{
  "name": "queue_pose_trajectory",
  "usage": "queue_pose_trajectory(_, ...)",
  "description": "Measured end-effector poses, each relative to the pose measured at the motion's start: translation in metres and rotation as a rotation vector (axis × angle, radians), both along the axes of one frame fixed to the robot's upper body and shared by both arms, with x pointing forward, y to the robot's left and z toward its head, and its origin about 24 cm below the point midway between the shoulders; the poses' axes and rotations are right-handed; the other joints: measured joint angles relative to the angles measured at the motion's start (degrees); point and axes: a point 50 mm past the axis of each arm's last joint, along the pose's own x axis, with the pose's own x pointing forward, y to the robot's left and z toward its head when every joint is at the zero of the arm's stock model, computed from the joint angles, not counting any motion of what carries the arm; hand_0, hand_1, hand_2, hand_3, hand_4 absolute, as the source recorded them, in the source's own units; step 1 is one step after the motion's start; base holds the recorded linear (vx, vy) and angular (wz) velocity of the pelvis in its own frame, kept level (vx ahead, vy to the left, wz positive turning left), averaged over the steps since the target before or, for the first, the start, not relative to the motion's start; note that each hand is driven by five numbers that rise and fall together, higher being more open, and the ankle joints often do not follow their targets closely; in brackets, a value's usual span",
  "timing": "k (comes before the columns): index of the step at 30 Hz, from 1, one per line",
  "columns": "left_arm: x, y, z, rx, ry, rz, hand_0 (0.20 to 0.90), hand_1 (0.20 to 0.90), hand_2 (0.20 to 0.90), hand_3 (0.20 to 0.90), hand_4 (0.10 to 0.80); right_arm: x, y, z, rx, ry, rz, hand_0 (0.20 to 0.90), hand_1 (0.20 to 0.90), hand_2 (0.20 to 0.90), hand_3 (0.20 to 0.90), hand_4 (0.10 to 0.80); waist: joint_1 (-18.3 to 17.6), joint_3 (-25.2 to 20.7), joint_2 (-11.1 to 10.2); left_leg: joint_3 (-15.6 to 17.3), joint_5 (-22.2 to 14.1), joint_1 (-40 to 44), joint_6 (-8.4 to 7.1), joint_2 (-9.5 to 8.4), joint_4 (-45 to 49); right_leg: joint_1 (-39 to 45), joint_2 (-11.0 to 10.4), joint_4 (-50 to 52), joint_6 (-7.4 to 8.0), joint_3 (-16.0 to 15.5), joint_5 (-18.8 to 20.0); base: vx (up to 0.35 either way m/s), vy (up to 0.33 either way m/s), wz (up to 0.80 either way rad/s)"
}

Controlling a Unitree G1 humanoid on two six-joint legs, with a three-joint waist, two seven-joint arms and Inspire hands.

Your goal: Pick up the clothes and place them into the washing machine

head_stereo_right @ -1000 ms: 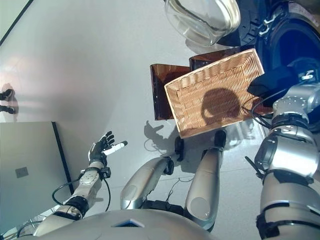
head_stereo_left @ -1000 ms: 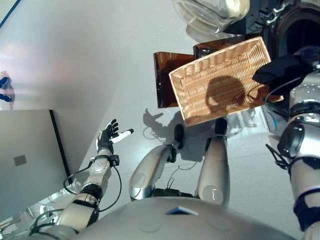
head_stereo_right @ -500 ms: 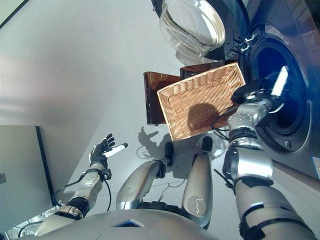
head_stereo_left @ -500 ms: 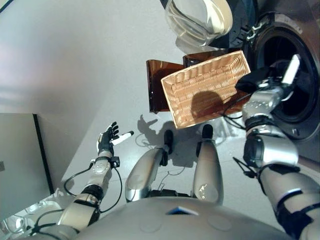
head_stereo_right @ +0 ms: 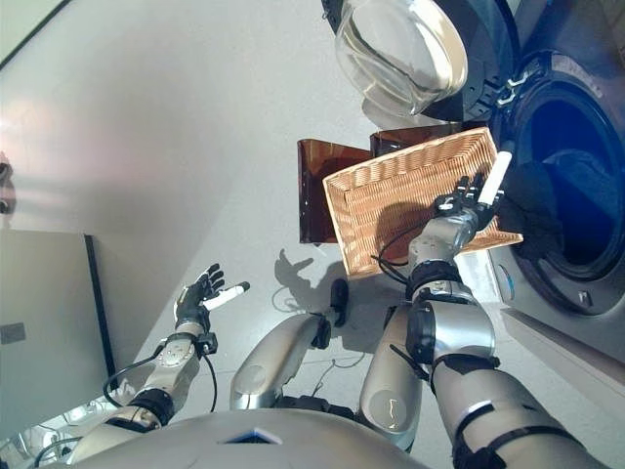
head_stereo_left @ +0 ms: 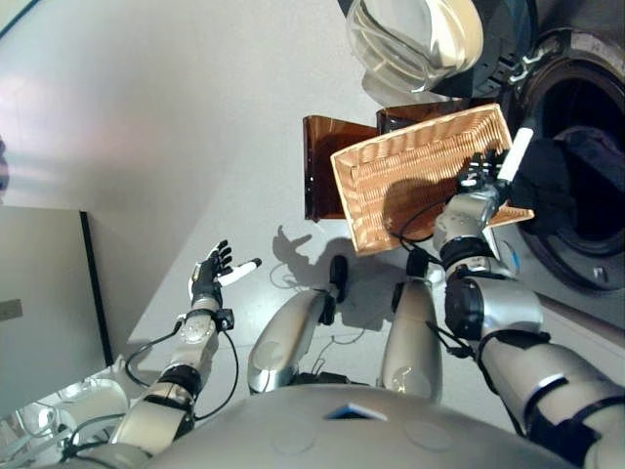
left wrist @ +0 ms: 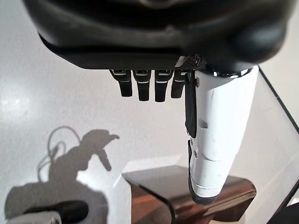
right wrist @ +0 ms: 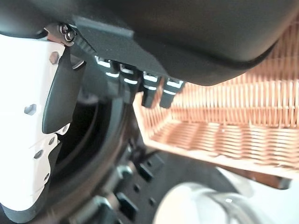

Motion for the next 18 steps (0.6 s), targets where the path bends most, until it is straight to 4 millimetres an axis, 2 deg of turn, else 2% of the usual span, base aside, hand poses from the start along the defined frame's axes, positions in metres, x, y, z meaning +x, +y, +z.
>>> queue_pose_trajectory(8, 0.004, -0.003, 0.004, -0.008, -0.029, -0.010, 0.900, 0.900, 0.900, 0.900, 0.800, -0.004, -0.017, 0.007, 0.036, -0.018, -0.101, 0.900, 0.900, 0.900, 0.900, 0.800, 0.6, -0.4, 3.1, 1.1, -0.1, -0.7, 0.46, -0.99, -0.1, -1.8, -0.6, 1.0, 0.59, 1.7, 0.0, 0.024, 0.073, -0.06)
queue_pose_trajectory(10, 0.005, -0.004, 0.005, -0.009, -0.033, -0.016, 0.900, 0.900, 0.900, 0.900, 0.800, -0.002, -0.022, 0.014, 0.034, -0.025, -0.124, 0.900, 0.900, 0.900, 0.900, 0.800, 1.4, -0.5, 3.9, 1.9, 0.0, -1.3, 0.67, -1.15, -0.3, -3.2, -0.6, 1.2, 0.67, 2.6, 0.0, 0.012, 0.051, -0.15)
queue_pose_trajectory(12, 0.006, -0.005, 0.006, -0.012, -0.043, -0.018, 0.900, 0.900, 0.900, 0.900, 0.800, -0.006, -0.036, 0.019, 0.031, -0.016, -0.167, 0.900, 0.900, 0.900, 0.900, 0.800, 1.6, -0.9, 5.2, 1.9, 0.1, -1.4, 0.87, -1.49, -0.5, -3.6, -0.8, 1.6, 0.95, 2.9, -0.2, 0.003, 0.028, -0.01)
queue_pose_trajectory(18, 0.012, -0.012, 0.012, -0.021, -0.079, -0.047, 0.900, 0.900, 0.900, 0.900, 0.800, -0.004, -0.046, 0.032, 0.056, -0.019, -0.216, 0.900, 0.900, 0.900, 0.900, 0.800, 1.7, -1.5, 6.1, 2.2, 0.4, -3.1, 1.08, -1.82, -0.5, -6.0, -1.0, 2.9, 0.87, 3.4, -0.4, 0.016, -0.002, 0.02)
